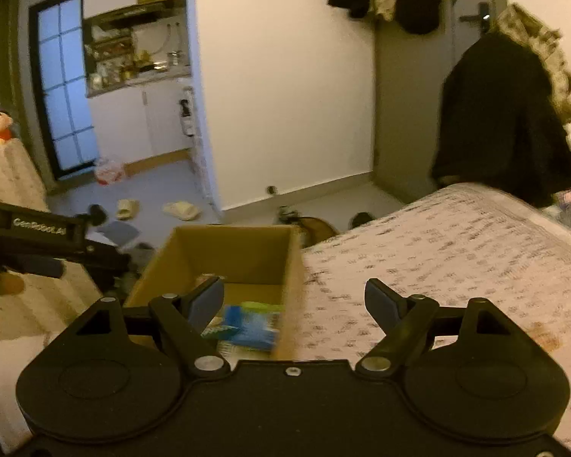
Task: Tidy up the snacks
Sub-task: 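Open the right gripper dropping the green-white packet while the left releases its bread packet, then move the left gripper to the orange bar while the right approaches the long bread packet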
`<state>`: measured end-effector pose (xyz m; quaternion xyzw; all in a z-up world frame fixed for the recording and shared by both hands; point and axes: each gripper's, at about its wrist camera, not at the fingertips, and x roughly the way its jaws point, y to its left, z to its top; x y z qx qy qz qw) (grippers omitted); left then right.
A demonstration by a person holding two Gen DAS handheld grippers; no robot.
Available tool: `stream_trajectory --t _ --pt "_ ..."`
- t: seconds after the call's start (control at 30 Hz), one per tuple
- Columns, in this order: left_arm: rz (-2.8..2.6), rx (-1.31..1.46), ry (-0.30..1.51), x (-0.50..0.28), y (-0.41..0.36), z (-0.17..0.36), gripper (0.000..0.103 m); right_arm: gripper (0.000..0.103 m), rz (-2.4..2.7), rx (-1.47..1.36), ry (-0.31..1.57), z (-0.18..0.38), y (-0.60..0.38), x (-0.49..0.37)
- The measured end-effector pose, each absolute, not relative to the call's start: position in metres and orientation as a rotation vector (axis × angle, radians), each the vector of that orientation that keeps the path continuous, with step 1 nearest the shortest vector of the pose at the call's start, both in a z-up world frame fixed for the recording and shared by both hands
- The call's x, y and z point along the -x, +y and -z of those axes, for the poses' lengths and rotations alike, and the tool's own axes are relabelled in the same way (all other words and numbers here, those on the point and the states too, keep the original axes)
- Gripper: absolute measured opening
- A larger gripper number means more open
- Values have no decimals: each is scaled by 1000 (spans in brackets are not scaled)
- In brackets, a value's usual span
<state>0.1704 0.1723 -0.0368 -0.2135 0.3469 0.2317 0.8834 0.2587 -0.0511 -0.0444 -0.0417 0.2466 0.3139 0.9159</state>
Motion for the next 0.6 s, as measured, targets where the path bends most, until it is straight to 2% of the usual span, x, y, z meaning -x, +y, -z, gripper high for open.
stream_trajectory --t 0.1,0.17,0.27,0.37,0.6 --pt "-476 434 721 -170 167 34 86 88 -625 121 499 38 -61 -251" --pt "-463 423 716 -170 162 31 91 94 -615 131 492 33 -69 -246" --pt "-438 400 715 -170 152 28 94 94 -626 116 491 25 -81 -242" --pt "-410 394 712 -169 144 25 102 97 -599 103 501 22 -94 -245" --pt "-339 344 696 -173 117 19 103 97 -530 66 564 33 -138 -250"
